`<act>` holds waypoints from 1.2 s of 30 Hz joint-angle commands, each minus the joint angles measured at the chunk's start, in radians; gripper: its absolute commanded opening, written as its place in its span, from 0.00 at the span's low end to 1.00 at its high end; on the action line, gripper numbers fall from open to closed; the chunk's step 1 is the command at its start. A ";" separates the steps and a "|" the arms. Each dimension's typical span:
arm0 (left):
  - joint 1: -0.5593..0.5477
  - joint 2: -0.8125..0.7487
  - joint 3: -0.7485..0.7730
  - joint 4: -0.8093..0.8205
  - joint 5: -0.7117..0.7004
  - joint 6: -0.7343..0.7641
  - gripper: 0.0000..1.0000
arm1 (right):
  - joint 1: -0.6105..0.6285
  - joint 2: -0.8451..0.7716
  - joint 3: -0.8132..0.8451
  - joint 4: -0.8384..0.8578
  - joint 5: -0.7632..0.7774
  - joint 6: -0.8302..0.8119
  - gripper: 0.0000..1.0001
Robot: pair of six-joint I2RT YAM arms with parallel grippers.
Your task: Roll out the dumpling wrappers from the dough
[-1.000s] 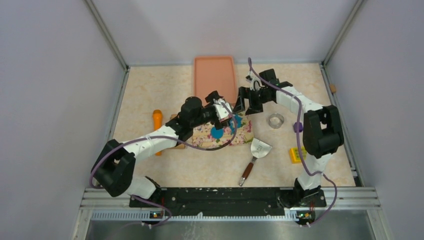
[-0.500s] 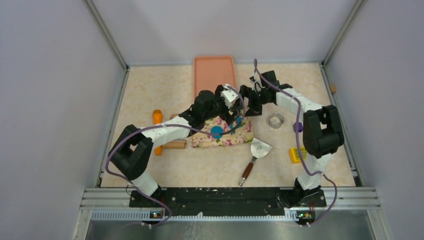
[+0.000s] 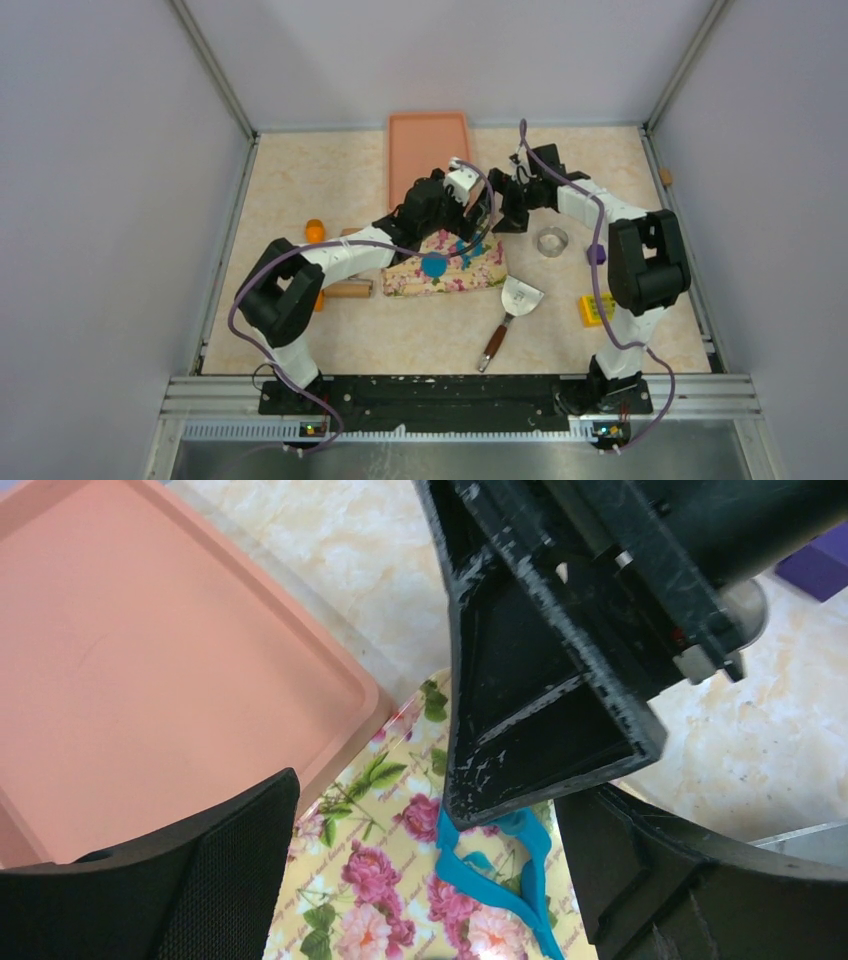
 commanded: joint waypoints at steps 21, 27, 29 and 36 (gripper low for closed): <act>0.023 0.030 -0.057 -0.075 -0.178 -0.026 0.99 | -0.072 -0.132 -0.096 -0.056 -0.122 0.027 0.92; 0.025 0.018 -0.063 -0.101 -0.146 -0.031 0.99 | -0.084 -0.144 -0.109 -0.055 -0.131 0.017 0.92; 0.030 0.005 -0.067 -0.102 -0.089 -0.035 0.99 | -0.091 -0.147 -0.110 -0.048 -0.135 0.008 0.92; 0.090 -0.059 -0.037 -0.156 0.147 -0.127 0.99 | -0.105 -0.175 -0.090 -0.022 -0.164 -0.086 0.92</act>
